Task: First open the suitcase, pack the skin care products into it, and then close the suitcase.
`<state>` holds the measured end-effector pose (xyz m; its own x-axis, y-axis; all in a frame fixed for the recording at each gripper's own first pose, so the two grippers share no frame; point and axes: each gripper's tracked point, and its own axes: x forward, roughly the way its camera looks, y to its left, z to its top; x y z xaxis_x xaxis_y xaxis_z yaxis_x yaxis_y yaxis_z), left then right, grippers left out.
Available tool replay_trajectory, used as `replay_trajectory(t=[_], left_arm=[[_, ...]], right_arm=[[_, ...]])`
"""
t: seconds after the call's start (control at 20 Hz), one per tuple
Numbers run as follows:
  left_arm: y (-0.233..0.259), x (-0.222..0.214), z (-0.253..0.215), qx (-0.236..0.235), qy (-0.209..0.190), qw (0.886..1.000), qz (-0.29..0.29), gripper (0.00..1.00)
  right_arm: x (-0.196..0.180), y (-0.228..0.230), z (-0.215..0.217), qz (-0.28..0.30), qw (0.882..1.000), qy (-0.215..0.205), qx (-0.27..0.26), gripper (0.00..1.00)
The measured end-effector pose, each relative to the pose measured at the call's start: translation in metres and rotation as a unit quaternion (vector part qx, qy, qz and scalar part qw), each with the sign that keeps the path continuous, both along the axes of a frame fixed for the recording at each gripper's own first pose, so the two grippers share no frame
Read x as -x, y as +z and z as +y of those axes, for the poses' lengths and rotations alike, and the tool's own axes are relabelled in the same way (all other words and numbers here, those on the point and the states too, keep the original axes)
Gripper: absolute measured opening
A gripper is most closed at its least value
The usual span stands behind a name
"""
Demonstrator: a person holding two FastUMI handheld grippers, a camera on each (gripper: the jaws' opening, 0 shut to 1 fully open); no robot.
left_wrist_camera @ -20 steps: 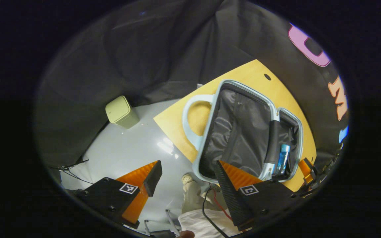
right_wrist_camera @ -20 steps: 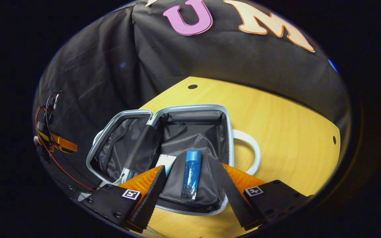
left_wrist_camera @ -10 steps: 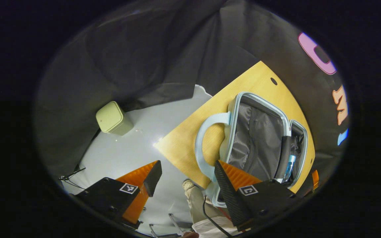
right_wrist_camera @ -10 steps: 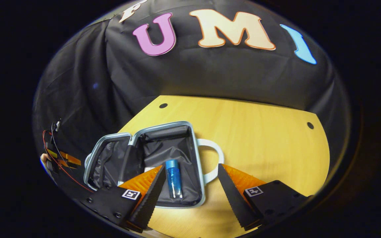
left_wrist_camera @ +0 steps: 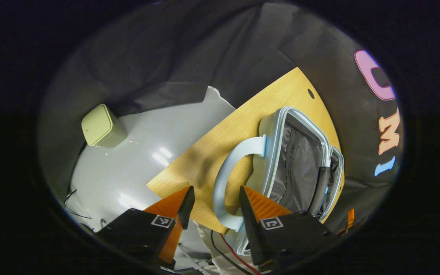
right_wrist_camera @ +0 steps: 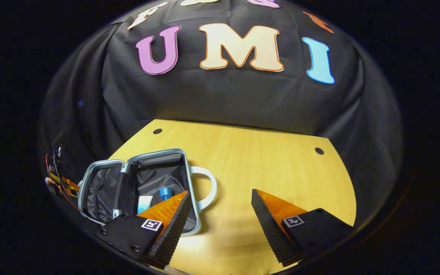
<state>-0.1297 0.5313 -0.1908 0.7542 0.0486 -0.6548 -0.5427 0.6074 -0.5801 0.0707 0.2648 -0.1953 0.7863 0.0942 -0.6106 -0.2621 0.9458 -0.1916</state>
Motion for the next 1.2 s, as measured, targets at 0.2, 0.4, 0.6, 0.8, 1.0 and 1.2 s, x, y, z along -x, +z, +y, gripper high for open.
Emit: replay_trajectory(t=[0.2, 0.4, 0.6, 0.8, 1.0, 1.2], left_arm=[[-0.003, -0.005, 0.003, 0.017, 0.007, 1.000, -0.002, 0.27], [-0.007, -0.011, 0.002, 0.050, 0.028, 0.998, -0.008, 0.11], [0.007, -0.008, -0.002, 0.077, 0.027, 0.996, -0.044, 0.07], [0.012, -0.002, -0.010, 0.071, 0.036, 0.997, -0.013, 0.06], [0.030, 0.007, -0.023, 0.042, 0.037, 0.998, 0.011, 0.07], [0.077, 0.018, -0.037, -0.010, 0.039, 0.999, 0.009, 0.05]], right_arm=[[0.011, -0.007, -0.009, 0.011, 1.000, -0.003, 0.013, 0.98], [0.015, -0.013, -0.006, 0.021, 1.000, 0.006, 0.013, 0.94], [0.016, -0.016, -0.006, 0.021, 0.999, 0.021, 0.022, 0.99], [0.015, -0.019, -0.007, 0.027, 0.999, 0.022, 0.009, 0.98], [0.014, -0.024, -0.007, 0.029, 0.999, 0.025, -0.007, 0.96], [0.010, -0.026, -0.017, 0.032, 0.999, 0.024, -0.030, 0.98]])
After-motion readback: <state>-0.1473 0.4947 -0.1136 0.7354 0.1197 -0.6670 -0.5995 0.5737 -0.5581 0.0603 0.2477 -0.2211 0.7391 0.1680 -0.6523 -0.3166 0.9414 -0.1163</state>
